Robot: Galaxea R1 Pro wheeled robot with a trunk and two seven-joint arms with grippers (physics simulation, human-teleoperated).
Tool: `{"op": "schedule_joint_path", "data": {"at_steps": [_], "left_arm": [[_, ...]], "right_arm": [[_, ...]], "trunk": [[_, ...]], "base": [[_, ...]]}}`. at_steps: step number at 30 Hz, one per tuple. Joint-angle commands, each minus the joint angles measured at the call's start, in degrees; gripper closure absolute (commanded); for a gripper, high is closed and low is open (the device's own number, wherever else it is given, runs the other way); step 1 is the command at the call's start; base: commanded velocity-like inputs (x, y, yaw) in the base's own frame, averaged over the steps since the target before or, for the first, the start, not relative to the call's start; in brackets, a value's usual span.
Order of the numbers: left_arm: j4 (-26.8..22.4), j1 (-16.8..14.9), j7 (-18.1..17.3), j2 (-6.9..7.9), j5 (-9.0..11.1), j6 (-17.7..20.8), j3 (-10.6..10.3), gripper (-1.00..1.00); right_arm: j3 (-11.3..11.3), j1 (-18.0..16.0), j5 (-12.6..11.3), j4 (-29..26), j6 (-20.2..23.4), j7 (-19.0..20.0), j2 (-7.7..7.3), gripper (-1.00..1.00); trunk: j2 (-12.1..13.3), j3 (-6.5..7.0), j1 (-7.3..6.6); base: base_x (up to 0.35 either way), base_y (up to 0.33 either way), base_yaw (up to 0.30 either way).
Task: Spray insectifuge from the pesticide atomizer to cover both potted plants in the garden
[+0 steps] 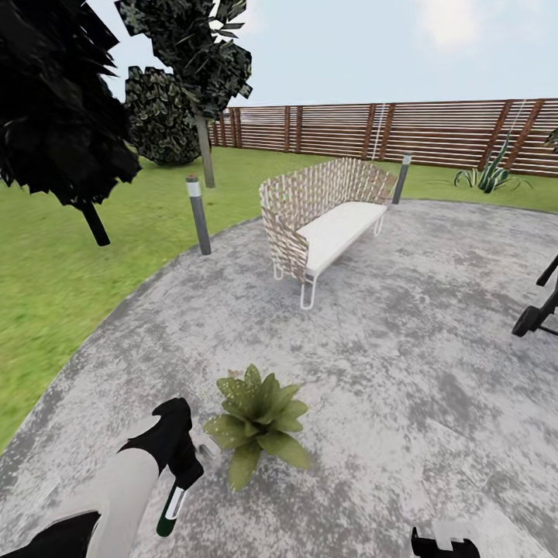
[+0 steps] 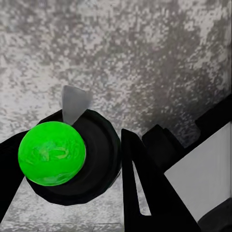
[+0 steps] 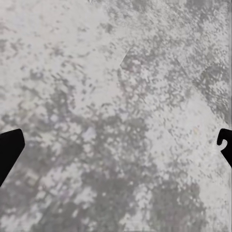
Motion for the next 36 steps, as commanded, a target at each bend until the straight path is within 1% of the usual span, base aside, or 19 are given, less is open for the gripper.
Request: {"op": "schedule_joint_path", "data": {"at_steps": [1, 5, 17, 20, 23, 27, 29, 31, 33, 35, 36], "left_arm": [[-0.1, 0.3, -0.3, -0.15, -0.4, 0.4, 0.5, 1.00], [-0.1, 0.8, -0.3, -0.29, -0.4, 0.4, 0.4, 1.00], [-0.8, 0.8, -0.2, -0.23, -0.6, 0.4, 0.4, 1.00], [-0.9, 0.8, 0.1, -0.15, -0.6, 0.4, 0.4, 1.00], [-0.8, 0.9, 1.2, 0.09, -0.6, 0.4, 0.5, 1.00], [-0.9, 2.2, 1.7, 0.36, -0.6, 0.4, 0.5, 1.00], [-1.0, 2.6, 3.1, 0.39, -0.6, 0.4, 0.5, 1.00], [-1.0, 2.7, 5.2, 0.34, -0.5, 0.4, 0.7, 1.00], [-1.1, 2.8, 7.3, -0.06, -0.5, 0.4, 0.9, 1.00], [-1.6, 2.8, 7.8, -0.05, -0.5, 0.4, 0.9, 1.00], [-2.9, 2.8, 7.9, 0.15, -0.5, 0.4, 0.8, 1.00]], "right_arm": [[-0.4, 0.0, 0.6, 0.0, -0.1, -0.2, 0.01, -1.00], [-0.4, -0.1, 0.6, 0.0, -0.1, -0.3, 0.01, -1.00], [-0.4, -0.1, 0.6, 0.0, -0.1, -0.3, 0.01, -1.00], [-0.4, -0.1, 0.6, 0.0, -0.1, -0.3, 0.01, -1.00], [-0.4, 0.0, 0.6, 0.0, -0.1, -0.3, 0.01, -1.00], [-0.4, -0.1, 0.6, 0.0, -0.1, -0.3, 0.01, -1.00], [-0.4, -0.1, 0.6, 0.0, -0.1, -0.3, 0.01, -1.00], [-0.4, -0.1, 0.6, 0.0, -0.1, -0.3, 0.02, -1.00], [-0.4, -0.1, 0.6, 0.0, -0.1, -0.3, 0.07, -1.00], [-0.4, -0.1, 0.6, 0.0, -0.1, -0.3, 0.08, -1.00], [-0.4, -0.1, 0.6, 0.0, -0.1, -0.2, 0.06, -1.00]], "trunk": [[0.0, -0.05, 0.02], [0.0, -0.05, 0.02], [0.0, -0.05, 0.02], [0.0, -0.05, 0.02], [0.0, -0.05, 0.02], [0.0, -0.05, 0.02], [0.0, -0.05, 0.02], [0.0, -0.05, 0.02], [0.0, -0.05, 0.02], [0.0, -0.05, 0.02], [0.0, -0.05, 0.02]], "base": [[0.274, -0.167, 0.004], [0.195, -0.211, 0.157], [0.082, -0.263, 0.271], [-0.084, -0.247, 0.277], [-0.214, -0.206, 0.276], [-0.174, -0.141, 0.277], [-0.041, -0.032, 0.276], [-0.013, -0.010, 0.277], [-0.003, -0.002, 0.276], [-0.001, -0.001, 0.257], [0.000, 0.000, 0.108]]}}
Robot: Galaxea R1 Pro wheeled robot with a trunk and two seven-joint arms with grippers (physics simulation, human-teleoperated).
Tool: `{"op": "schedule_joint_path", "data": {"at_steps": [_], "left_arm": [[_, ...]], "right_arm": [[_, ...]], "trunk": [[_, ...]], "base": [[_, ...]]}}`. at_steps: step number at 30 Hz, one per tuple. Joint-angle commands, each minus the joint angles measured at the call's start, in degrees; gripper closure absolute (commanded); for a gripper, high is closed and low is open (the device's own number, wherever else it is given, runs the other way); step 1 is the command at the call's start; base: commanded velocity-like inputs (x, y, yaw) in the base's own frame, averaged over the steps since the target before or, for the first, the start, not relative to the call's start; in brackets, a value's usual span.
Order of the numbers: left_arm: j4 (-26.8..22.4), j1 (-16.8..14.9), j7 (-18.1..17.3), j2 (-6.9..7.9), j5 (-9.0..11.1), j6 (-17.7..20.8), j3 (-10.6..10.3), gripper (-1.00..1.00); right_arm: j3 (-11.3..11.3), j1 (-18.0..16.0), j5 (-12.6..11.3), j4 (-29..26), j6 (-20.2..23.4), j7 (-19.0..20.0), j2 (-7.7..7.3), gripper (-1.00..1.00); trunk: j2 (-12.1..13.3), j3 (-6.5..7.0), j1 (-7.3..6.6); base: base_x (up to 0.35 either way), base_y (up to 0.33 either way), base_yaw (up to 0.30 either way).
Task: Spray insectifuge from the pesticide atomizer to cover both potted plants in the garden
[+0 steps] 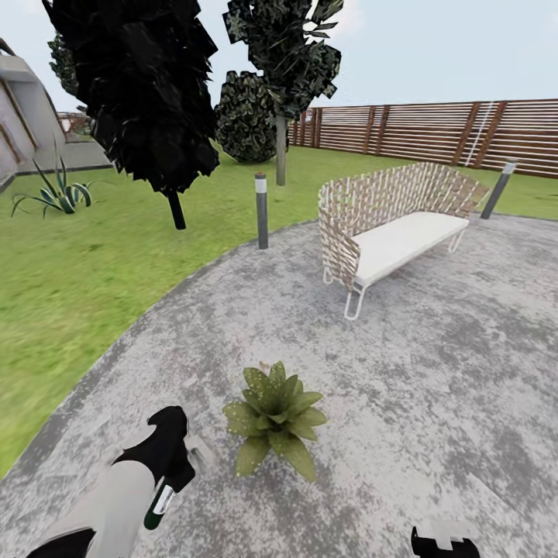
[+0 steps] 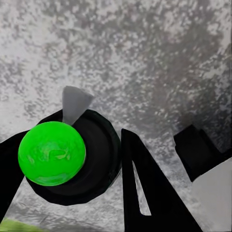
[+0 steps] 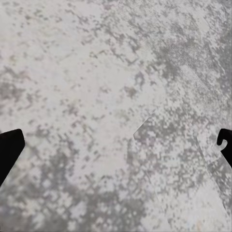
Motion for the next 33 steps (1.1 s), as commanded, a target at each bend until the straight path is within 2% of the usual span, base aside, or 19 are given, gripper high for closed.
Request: {"op": "schedule_joint_path", "data": {"at_steps": [1, 6, 10, 18, 26, 33], "left_arm": [[-0.6, 0.0, -0.2, 0.01, -0.3, 0.4, 0.4, 1.00], [-1.3, 0.0, -0.2, -0.27, -0.3, 0.4, 4.1, 1.00], [-1.3, 0.0, -0.3, -0.50, -0.3, 0.4, 4.4, 1.00], [-1.2, 0.0, -0.3, -0.56, -0.2, 0.4, 4.3, 1.00], [-0.4, 0.0, -0.3, -0.68, -0.2, 0.4, 4.4, 1.00], [-0.4, 0.1, -0.2, -0.69, -0.2, 0.4, 4.3, 1.00]], "right_arm": [[-0.4, 0.0, 0.6, 0.1, -0.1, -0.2, -0.02, -1.00], [-0.3, 0.0, 0.7, 0.2, -0.1, -0.1, -0.05, -1.00], [-0.3, 0.0, 0.7, 0.2, -0.1, -0.1, -0.05, -1.00], [-0.4, -0.1, 0.6, 0.1, -0.1, -0.2, 0.02, -1.00], [-0.4, 0.0, 0.6, 0.1, -0.1, -0.2, 0.04, -1.00], [-0.4, 0.0, 0.6, 0.1, -0.1, -0.2, 0.04, -1.00]], "trunk": [[0.0, -0.05, -0.01], [0.0, -0.05, -0.01], [0.0, -0.05, -0.01], [0.0, -0.05, -0.01], [0.0, -0.05, -0.01], [0.0, -0.05, -0.01]], "base": [[0.000, 0.000, 0.069], [0.000, 0.000, 0.014], [0.027, -0.015, 0.000], [0.217, -0.156, 0.019], [0.099, -0.256, 0.251], [-0.048, -0.254, 0.276]]}}
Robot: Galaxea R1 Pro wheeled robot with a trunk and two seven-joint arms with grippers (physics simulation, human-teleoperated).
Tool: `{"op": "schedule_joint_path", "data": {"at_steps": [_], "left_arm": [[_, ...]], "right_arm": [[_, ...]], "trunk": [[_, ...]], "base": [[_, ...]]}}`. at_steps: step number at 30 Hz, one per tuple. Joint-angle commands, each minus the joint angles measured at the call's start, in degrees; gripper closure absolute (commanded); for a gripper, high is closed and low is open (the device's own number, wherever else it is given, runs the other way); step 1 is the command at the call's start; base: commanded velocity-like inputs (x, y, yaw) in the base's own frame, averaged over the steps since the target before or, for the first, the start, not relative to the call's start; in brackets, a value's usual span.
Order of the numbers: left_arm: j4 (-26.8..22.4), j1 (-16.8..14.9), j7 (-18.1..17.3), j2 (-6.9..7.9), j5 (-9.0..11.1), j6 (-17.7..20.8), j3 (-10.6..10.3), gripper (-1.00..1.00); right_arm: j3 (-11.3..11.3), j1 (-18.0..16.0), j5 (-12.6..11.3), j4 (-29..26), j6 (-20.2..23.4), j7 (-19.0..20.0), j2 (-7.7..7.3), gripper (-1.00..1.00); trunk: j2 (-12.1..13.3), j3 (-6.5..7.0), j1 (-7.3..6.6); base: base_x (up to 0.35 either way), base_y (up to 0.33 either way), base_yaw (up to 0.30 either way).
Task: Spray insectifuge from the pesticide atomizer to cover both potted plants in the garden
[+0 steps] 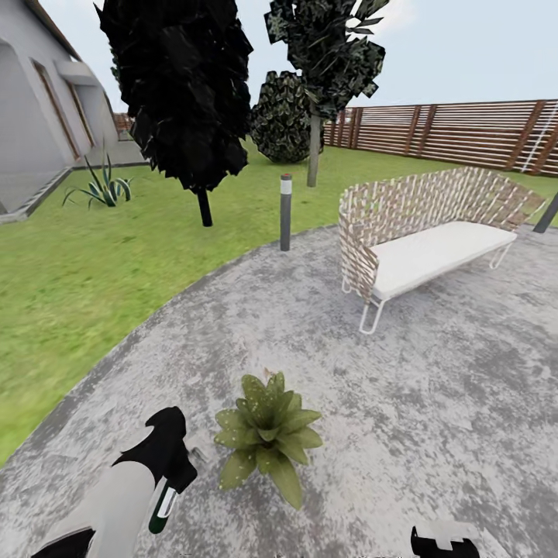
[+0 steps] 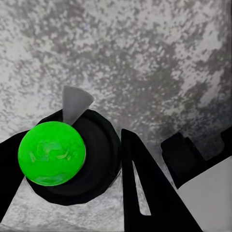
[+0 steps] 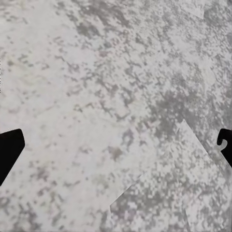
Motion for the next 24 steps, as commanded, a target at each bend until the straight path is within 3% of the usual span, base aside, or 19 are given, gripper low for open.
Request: {"op": "schedule_joint_path", "data": {"at_steps": [1, 7, 16, 24], "left_arm": [[-0.1, -0.1, -0.3, -0.06, -0.4, 0.3, 0.4, 1.00], [-0.7, -0.1, -0.3, 0.45, -0.4, 0.3, 0.3, 1.00], [-1.5, -0.1, -0.3, 0.42, -0.4, 0.3, 0.5, 1.00], [-2.6, -0.1, -0.3, -0.02, -0.4, 0.3, 0.6, 1.00]], "right_arm": [[-0.4, 0.0, 0.6, 0.0, -0.1, -0.2, 0.00, -1.00], [-0.4, 0.0, 0.6, 0.0, -0.1, -0.2, 0.00, -1.00], [-0.4, 0.0, 0.6, 0.0, -0.1, -0.2, 0.00, -1.00], [-0.4, 0.0, 0.6, 0.0, -0.1, -0.2, 0.00, -1.00]], "trunk": [[0.0, -0.05, -0.03], [0.0, -0.05, -0.03], [0.0, -0.05, -0.03], [0.0, -0.05, -0.03]], "base": [[-0.247, -0.169, 0.277], [-0.258, -0.018, 0.277], [-0.007, -0.009, 0.271], [0.073, -0.235, 0.030]]}}
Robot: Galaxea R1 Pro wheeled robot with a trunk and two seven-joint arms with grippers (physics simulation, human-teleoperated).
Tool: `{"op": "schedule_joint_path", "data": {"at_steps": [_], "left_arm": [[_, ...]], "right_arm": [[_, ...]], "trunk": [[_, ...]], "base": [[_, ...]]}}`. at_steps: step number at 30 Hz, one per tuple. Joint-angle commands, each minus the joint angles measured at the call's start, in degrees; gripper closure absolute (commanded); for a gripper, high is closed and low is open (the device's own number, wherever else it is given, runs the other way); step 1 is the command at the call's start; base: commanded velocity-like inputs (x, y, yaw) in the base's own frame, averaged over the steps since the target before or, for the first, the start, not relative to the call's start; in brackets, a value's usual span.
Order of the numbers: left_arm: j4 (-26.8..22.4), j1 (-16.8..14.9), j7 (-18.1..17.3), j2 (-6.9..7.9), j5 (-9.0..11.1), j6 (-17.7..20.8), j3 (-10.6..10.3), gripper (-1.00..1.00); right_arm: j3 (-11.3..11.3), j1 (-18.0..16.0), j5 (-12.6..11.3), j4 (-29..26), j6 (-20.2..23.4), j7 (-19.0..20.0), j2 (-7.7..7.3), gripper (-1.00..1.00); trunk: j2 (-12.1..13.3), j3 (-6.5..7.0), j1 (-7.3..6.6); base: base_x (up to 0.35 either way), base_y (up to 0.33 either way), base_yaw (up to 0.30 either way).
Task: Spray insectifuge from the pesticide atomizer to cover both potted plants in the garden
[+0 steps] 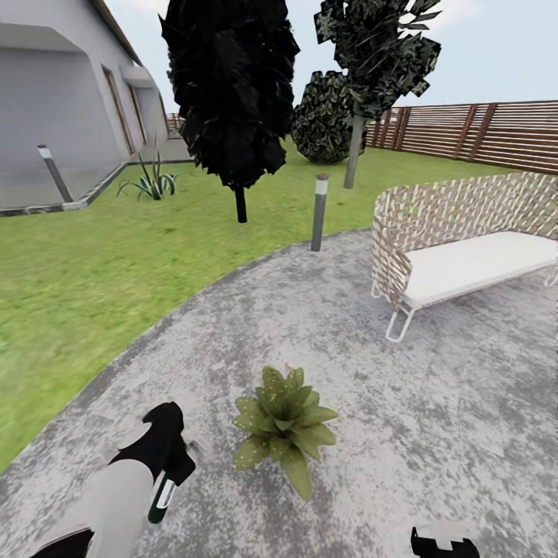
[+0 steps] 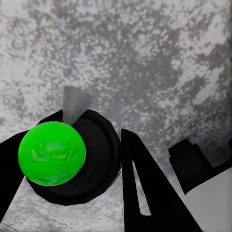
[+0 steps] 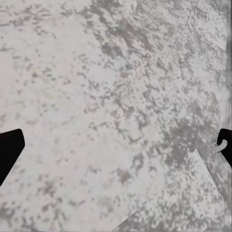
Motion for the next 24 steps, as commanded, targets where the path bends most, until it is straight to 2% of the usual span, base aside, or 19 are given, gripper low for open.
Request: {"op": "schedule_joint_path", "data": {"at_steps": [1, 14, 22, 24], "left_arm": [[-0.1, 0.0, -0.3, -0.10, -0.4, 0.3, 0.4, 1.00], [-0.1, -0.7, -0.7, -0.28, -0.4, 0.6, -0.1, 1.00], [-0.1, -1.0, -1.0, -0.34, -0.8, 0.6, -0.2, 1.00], [-0.1, -1.5, -2.1, -0.66, -1.0, 0.7, -0.3, 1.00]], "right_arm": [[-0.4, 0.0, 0.6, 0.1, -0.1, -0.2, 0.01, -1.00], [-0.5, -0.1, 0.6, 0.1, -0.1, -0.3, 0.01, -1.00], [-0.4, -0.1, 0.7, 0.2, -0.1, 0.0, -0.08, -1.00], [-0.4, 0.0, 0.7, 0.2, -0.1, 0.0, -0.08, -1.00]], "trunk": [[0.0, -0.05, -0.01], [0.0, -0.05, -0.01], [0.0, -0.05, -0.01], [0.0, -0.05, -0.01]], "base": [[0.006, -0.269, 0.099], [-0.070, -0.270, 0.256], [-0.001, -0.272, 0.039], [0.000, -0.272, 0.001]]}}
